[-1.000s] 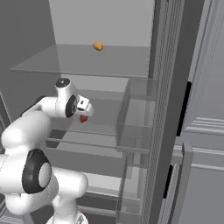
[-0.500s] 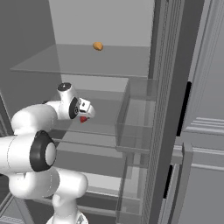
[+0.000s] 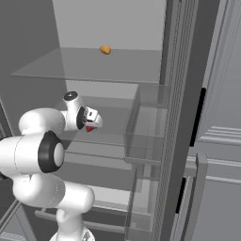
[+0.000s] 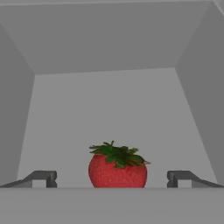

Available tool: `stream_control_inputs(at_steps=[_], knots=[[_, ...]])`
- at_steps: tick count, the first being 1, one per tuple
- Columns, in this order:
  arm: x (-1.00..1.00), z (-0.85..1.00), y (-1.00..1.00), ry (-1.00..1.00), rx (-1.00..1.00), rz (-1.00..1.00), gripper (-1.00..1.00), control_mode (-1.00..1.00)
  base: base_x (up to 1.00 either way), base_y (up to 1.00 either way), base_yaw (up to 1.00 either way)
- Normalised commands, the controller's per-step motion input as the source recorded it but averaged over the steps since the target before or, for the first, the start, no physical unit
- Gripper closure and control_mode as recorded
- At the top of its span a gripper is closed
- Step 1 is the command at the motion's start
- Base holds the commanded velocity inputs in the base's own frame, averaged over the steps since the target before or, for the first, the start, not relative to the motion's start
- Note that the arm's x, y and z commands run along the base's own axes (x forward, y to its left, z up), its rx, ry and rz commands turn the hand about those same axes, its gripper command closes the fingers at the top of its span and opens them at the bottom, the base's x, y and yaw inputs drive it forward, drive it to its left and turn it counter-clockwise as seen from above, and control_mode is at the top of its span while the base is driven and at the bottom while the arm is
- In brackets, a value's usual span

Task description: Take the strawberry from the fridge and place it on top of the pancake, located on the dining counter.

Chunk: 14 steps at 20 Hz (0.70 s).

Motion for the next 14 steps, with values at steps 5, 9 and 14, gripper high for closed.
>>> stream_control_inputs(at_steps=[5,9,14], knots=[[0.03,-0.09,0.00,0.00,0.00,0.00,-1.00,-1.00,0.00,0.00,0.00],[0.09,-0.17,0.00,0.00,0.00,0.00,-1.00,-1.00,0.00,0.00,0.00],[0.10,-0.17,0.00,0.00,0.00,0.00,-1.00,-1.00,0.00,0.00,0.00]])
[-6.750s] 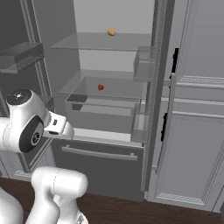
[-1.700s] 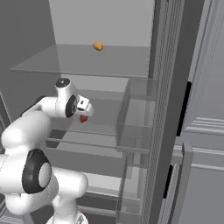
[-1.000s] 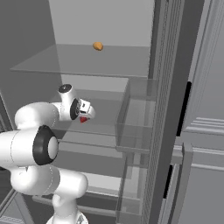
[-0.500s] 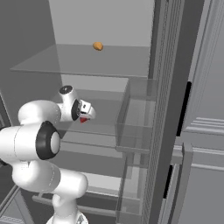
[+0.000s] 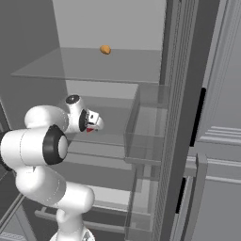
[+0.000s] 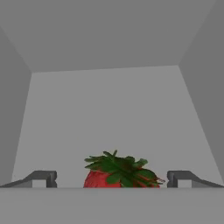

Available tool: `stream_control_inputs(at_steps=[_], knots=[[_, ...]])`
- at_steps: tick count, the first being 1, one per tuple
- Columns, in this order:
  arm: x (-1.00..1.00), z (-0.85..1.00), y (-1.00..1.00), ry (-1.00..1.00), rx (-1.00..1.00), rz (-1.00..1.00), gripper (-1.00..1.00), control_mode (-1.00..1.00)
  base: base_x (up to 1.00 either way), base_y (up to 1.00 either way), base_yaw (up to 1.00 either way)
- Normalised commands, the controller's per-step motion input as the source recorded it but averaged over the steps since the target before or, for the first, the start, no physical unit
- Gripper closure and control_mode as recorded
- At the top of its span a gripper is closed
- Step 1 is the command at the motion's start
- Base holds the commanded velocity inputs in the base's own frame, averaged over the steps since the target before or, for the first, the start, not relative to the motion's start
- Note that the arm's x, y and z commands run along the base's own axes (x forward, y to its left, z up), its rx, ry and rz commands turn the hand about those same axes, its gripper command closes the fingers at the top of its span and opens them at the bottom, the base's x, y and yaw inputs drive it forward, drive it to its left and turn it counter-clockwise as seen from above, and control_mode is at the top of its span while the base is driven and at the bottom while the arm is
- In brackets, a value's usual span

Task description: Take the strawberry from the fridge and place it on top of the pancake, located on the dining counter.

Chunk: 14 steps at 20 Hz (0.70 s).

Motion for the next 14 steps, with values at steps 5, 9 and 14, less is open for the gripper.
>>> stream_control_inputs(at_steps=[5,9,14], knots=[[0.00,-0.03,0.00,0.00,0.00,0.00,-1.00,-1.00,0.00,0.00,0.00],[0.00,-0.06,0.00,0.00,0.00,0.00,1.00,-1.00,0.00,0.00,0.00],[-0.03,0.00,0.00,0.00,0.00,0.00,1.00,-1.00,0.00,0.00,0.00]])
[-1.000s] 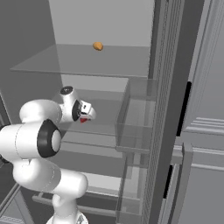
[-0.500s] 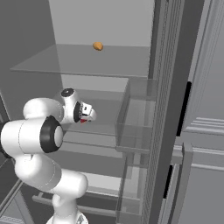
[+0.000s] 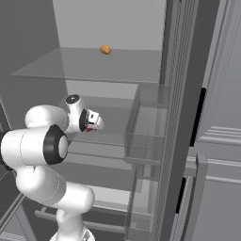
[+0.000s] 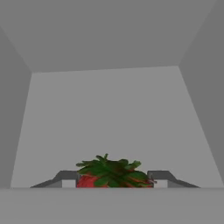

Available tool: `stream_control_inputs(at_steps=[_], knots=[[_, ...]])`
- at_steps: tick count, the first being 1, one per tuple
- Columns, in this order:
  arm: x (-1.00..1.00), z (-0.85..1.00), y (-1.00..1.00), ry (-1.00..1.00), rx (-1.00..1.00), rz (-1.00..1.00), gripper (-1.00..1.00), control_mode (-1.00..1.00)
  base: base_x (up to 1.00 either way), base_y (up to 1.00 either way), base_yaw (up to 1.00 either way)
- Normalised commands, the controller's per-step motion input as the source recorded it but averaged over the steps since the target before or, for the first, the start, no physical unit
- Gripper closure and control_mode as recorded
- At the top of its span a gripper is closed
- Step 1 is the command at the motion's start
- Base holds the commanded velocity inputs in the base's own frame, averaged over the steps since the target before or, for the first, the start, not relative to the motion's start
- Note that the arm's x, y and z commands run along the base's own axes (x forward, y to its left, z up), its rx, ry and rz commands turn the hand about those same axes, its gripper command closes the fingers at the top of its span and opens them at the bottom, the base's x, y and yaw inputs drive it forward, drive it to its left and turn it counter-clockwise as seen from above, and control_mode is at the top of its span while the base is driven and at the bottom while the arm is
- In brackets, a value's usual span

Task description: Take the strawberry from the fridge and place it on top of the pancake, located on the dining counter.

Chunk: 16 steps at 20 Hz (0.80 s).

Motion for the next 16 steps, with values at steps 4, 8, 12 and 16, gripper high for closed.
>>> stream_control_inputs(at_steps=[4,8,12,16], knots=[[-0.29,0.00,-0.07,0.01,0.03,0.00,1.00,-1.00,0.00,0.00,0.00],[-0.68,0.09,-0.13,-0.01,0.10,0.00,1.00,-1.00,0.00,0.00,0.00],[-0.96,0.49,0.00,-0.02,0.03,0.01,1.00,-1.00,0.00,0.00,0.00],[-0.90,0.92,0.00,0.01,0.00,0.00,1.00,-1.00,0.00,0.00,0.00]])
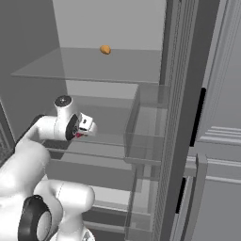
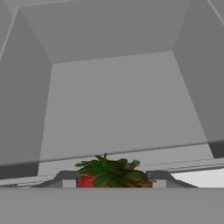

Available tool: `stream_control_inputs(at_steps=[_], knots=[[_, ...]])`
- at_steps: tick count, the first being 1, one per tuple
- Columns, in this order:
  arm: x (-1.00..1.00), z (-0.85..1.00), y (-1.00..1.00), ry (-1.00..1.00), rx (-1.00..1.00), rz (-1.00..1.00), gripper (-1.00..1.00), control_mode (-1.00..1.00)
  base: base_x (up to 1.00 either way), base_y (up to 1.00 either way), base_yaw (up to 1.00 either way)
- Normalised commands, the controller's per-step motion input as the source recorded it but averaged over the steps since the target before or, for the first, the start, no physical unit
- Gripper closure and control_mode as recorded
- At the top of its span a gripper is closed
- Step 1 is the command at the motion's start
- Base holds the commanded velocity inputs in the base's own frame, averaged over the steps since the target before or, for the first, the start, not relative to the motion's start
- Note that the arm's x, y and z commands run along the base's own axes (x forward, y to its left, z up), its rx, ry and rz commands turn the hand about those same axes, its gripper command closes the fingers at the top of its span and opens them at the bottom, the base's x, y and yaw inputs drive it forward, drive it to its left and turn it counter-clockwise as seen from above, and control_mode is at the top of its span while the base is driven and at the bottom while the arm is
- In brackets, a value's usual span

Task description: Take the strawberry from the fridge and place it on top of the pancake, located on the dining counter.

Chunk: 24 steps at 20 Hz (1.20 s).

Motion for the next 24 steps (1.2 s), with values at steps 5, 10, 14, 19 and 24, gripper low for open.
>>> stream_control_inputs(at_steps=[5,10,14,19,24], knots=[[-0.80,0.94,0.00,0.01,0.00,0.00,1.00,-1.00,0.00,0.00,0.00],[-0.55,0.74,0.00,0.01,0.00,0.00,1.00,-1.00,0.00,0.00,0.00],[-0.19,0.72,0.00,0.13,0.00,0.00,1.00,-1.00,0.00,0.00,0.00],[-0.45,0.51,-0.30,0.02,-0.03,0.01,1.00,-1.00,0.00,0.00,0.00],[-0.65,0.45,-0.16,0.00,-0.07,0.03,1.00,-1.00,0.00,0.00,0.00]])
